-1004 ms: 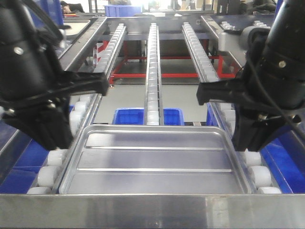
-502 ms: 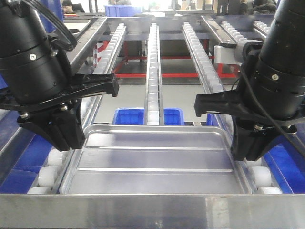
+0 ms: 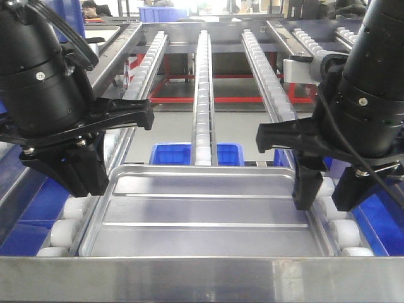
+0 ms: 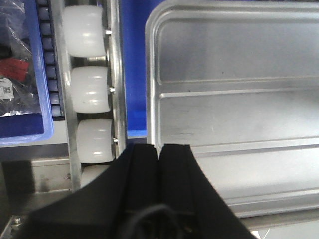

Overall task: Grab silver tray and stack on right shelf
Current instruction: 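Lower both grippers to the side rims of the silver tray, then close both grippers on the tray's side rims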

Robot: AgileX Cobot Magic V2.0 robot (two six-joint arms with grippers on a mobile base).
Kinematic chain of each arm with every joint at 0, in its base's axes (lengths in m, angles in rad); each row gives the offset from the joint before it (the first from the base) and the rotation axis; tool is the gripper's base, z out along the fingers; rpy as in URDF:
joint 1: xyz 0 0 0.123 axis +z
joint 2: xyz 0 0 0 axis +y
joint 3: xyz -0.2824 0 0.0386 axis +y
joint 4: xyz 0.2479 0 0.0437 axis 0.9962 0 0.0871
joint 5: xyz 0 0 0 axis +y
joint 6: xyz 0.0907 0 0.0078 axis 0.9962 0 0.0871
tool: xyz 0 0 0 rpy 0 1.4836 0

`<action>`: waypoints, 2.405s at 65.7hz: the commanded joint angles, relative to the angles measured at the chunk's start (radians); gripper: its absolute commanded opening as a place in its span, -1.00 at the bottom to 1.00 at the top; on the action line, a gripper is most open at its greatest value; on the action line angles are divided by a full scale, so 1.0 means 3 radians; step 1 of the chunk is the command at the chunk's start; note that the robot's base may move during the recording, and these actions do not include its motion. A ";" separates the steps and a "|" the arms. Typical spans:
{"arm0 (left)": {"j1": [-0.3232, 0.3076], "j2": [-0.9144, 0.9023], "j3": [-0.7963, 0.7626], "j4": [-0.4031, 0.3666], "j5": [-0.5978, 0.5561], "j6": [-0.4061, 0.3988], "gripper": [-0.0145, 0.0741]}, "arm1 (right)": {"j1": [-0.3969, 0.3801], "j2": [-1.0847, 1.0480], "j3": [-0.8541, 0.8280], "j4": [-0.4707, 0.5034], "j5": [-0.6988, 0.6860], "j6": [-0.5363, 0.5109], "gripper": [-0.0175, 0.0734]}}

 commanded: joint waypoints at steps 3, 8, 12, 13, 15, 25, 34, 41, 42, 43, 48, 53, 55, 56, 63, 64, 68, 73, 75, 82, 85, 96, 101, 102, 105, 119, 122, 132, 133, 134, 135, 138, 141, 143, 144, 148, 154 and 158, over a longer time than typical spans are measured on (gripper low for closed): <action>-0.0021 -0.0114 -0.0104 -0.0059 -0.0096 -0.0039 -0.88 | 0.0003 -0.0111 -0.0102 -0.0042 -0.0113 0.0002 0.30; -0.0021 -0.0114 -0.0104 -0.0059 -0.0096 -0.0039 -0.88 | 0.0003 -0.0111 -0.0102 -0.0042 -0.0102 0.0002 0.30; -0.0021 -0.0114 -0.0104 -0.0059 -0.0088 -0.0039 -0.79 | 0.0003 -0.0111 -0.0102 -0.0042 -0.0106 0.0002 0.30; -0.0021 -0.0114 -0.0104 -0.0059 -0.0088 -0.0039 -0.75 | 0.0003 -0.0111 -0.0102 -0.0042 -0.0106 0.0002 0.30; -0.0021 -0.0114 -0.0104 -0.0059 -0.0094 -0.0039 -0.65 | 0.0003 -0.0111 -0.0102 -0.0042 -0.0106 0.0002 0.30; 0.0000 -0.0097 -0.0104 0.0034 -0.0195 -0.0040 -0.17 | 0.0003 -0.0108 -0.0102 -0.0042 -0.0115 0.0002 0.30; 0.0077 -0.0004 -0.0104 0.0029 -0.0281 -0.0040 -0.21 | 0.0003 -0.0104 -0.0102 -0.0042 -0.0128 0.0002 0.30; 0.0092 0.0086 -0.0104 0.0020 -0.0218 -0.0040 -0.24 | 0.0003 -0.0099 -0.0102 -0.0042 -0.0150 0.0002 0.30; 0.0092 0.0093 -0.0104 0.0020 -0.0200 -0.0040 -0.24 | 0.0003 -0.0099 -0.0102 -0.0042 -0.0154 0.0002 0.30; 0.0092 0.0113 -0.0104 0.0020 -0.0178 -0.0040 -0.24 | 0.0003 -0.0099 -0.0102 -0.0042 -0.0168 0.0002 0.30; 0.0092 0.0146 -0.0104 0.0020 -0.0131 -0.0040 -0.24 | 0.0003 -0.0097 -0.0102 -0.0042 -0.0228 0.0002 0.30; 0.0092 0.0162 -0.0104 0.0020 -0.0131 -0.0040 -0.24 | 0.0003 -0.0078 -0.0102 -0.0042 -0.0299 0.0002 0.30; 0.0092 0.0162 -0.0104 0.0020 -0.0146 -0.0040 -0.24 | 0.0003 -0.0065 -0.0102 -0.0042 -0.0317 0.0002 0.30; 0.0092 0.0162 -0.0104 0.0020 -0.0153 -0.0040 -0.24 | 0.0003 -0.0055 -0.0102 -0.0042 -0.0325 0.0002 0.30; 0.0092 0.0174 -0.0104 0.0020 -0.0175 -0.0040 -0.24 | 0.0003 0.0013 -0.0102 -0.0042 -0.0329 0.0002 0.30; 0.0092 0.0175 -0.0104 0.0020 -0.0183 -0.0040 -0.24 | 0.0003 0.0022 -0.0102 -0.0042 -0.0329 0.0002 0.30; 0.0092 0.0189 -0.0104 0.0020 -0.0218 -0.0040 -0.24 | 0.0003 0.0043 -0.0102 -0.0042 -0.0325 0.0002 0.30; 0.0092 0.0189 -0.0104 0.0020 -0.0237 -0.0040 -0.24 | 0.0003 0.0047 -0.0102 -0.0042 -0.0325 0.0002 0.30; 0.0092 0.0189 -0.0104 0.0020 -0.0247 -0.0040 -0.24 | 0.0003 0.0047 -0.0102 -0.0042 -0.0338 0.0002 0.30; 0.0092 0.0195 -0.0104 0.0033 -0.0259 -0.0040 -0.24 | 0.0003 0.0070 -0.0102 -0.0045 -0.0369 0.0002 0.30; 0.0092 0.0200 -0.0104 0.0039 -0.0261 -0.0040 -0.24 | 0.0003 0.0100 -0.0102 -0.0045 -0.0380 0.0002 0.30; 0.0092 0.0216 -0.0104 0.0089 -0.0268 -0.0040 -0.24 | 0.0003 0.0181 -0.0102 -0.0039 -0.0349 0.0002 0.30; 0.0092 0.0216 -0.0104 0.0089 -0.0268 -0.0040 -0.24 | 0.0003 0.0178 -0.0102 -0.0039 -0.0349 0.0002 0.30; 0.0092 0.0216 -0.0104 0.0089 -0.0268 -0.0040 -0.24 | 0.0003 0.0178 -0.0102 -0.0039 -0.0349 0.0002 0.30; 0.0092 0.0216 -0.0104 0.0089 -0.0268 -0.0040 -0.24 | 0.0003 0.0178 -0.0102 -0.0039 -0.0349 0.0002 0.30; 0.0092 0.0216 -0.0104 0.0089 -0.0268 -0.0040 -0.24 | 0.0003 0.0178 -0.0102 -0.0039 -0.0349 0.0002 0.30; 0.0092 0.0216 -0.0104 0.0089 -0.0268 -0.0040 -0.24 | 0.0003 0.0178 -0.0102 -0.0039 -0.0349 0.0002 0.30; 0.0092 0.0216 -0.0104 0.0089 -0.0268 -0.0040 -0.24 | 0.0003 0.0178 -0.0102 -0.0039 -0.0349 0.0002 0.30; 0.0092 0.0216 -0.0104 0.0089 -0.0268 -0.0040 -0.24 | 0.0003 0.0178 -0.0102 -0.0039 -0.0349 0.0002 0.30; 0.0092 0.0216 -0.0104 0.0089 -0.0268 -0.0040 -0.24 | 0.0003 0.0178 -0.0102 -0.0039 -0.0349 0.0002 0.30; 0.0092 0.0216 -0.0104 0.0089 -0.0268 -0.0040 -0.24 | 0.0003 0.0178 -0.0102 -0.0039 -0.0349 0.0002 0.30; 0.0092 0.0216 -0.0104 0.0089 -0.0268 -0.0040 -0.24 | 0.0003 0.0178 -0.0102 -0.0039 -0.0349 0.0002 0.30; 0.0092 0.0216 -0.0104 0.0089 -0.0268 -0.0040 -0.24 | 0.0003 0.0178 -0.0102 -0.0039 -0.0342 0.0002 0.29; 0.0092 0.0216 -0.0104 0.0089 -0.0268 -0.0040 -0.24 | 0.0003 0.0178 -0.0102 -0.0039 -0.0335 0.0002 0.29; 0.0092 0.0216 -0.0104 0.0089 -0.0268 -0.0040 -0.24 | 0.0003 0.0178 -0.0102 -0.0039 -0.0335 0.0002 0.29; 0.0092 0.0216 -0.0104 0.0089 -0.0268 -0.0040 -0.27 | 0.0003 0.0178 -0.0102 -0.0039 -0.0313 0.0002 0.27; 0.0092 0.0216 -0.0104 0.0076 -0.0268 -0.0040 -0.61 | 0.0003 0.0178 -0.0102 -0.0035 -0.0258 0.0002 0.00; 0.0092 0.0216 -0.0104 0.0043 -0.0268 -0.0040 -0.81 | 0.0003 0.0178 -0.0102 -0.0035 -0.0244 0.0002 -0.16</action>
